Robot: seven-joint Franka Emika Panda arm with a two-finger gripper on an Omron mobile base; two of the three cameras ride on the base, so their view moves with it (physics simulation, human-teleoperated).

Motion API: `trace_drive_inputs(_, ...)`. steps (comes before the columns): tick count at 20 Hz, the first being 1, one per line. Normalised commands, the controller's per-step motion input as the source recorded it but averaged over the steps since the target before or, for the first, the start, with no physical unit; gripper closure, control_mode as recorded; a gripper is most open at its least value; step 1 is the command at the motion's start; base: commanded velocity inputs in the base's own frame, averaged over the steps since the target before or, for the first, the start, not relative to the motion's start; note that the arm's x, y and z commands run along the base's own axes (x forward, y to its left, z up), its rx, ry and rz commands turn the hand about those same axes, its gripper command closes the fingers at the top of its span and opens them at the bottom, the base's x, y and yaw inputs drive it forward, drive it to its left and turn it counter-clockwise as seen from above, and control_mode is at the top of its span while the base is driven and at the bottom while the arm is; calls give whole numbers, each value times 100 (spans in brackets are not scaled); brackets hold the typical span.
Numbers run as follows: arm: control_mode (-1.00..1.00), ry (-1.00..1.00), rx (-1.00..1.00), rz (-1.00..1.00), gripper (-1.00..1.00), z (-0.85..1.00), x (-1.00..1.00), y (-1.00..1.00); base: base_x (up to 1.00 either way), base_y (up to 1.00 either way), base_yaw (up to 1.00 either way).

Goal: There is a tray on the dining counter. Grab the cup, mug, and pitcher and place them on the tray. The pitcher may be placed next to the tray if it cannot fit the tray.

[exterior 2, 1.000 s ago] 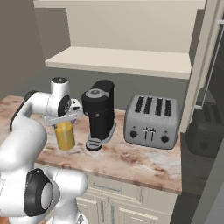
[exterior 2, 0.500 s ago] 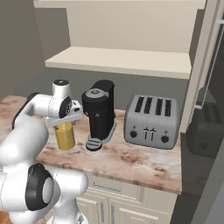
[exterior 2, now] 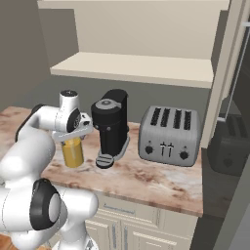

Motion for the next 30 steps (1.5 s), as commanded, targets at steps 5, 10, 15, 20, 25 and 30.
trace_drive_inputs(5,-100,0,0,3,-100,-9,3,1,0,0,0)
trace_drive_inputs(10,-100,1,0,3,-100,-8,1,0,0,0,0)
trace_drive_inputs(15,-100,4,0,3,100,-6,0,4,0,0,0)
trace_drive_inputs(20,-100,4,0,2,100,-1,3,5,0,0,0)
trace_drive_inputs(25,-100,1,0,2,100,-3,0,1,0,0,0)
trace_drive_inputs(30,-100,0,0,0,100,-2,-1,0,0,0,0)
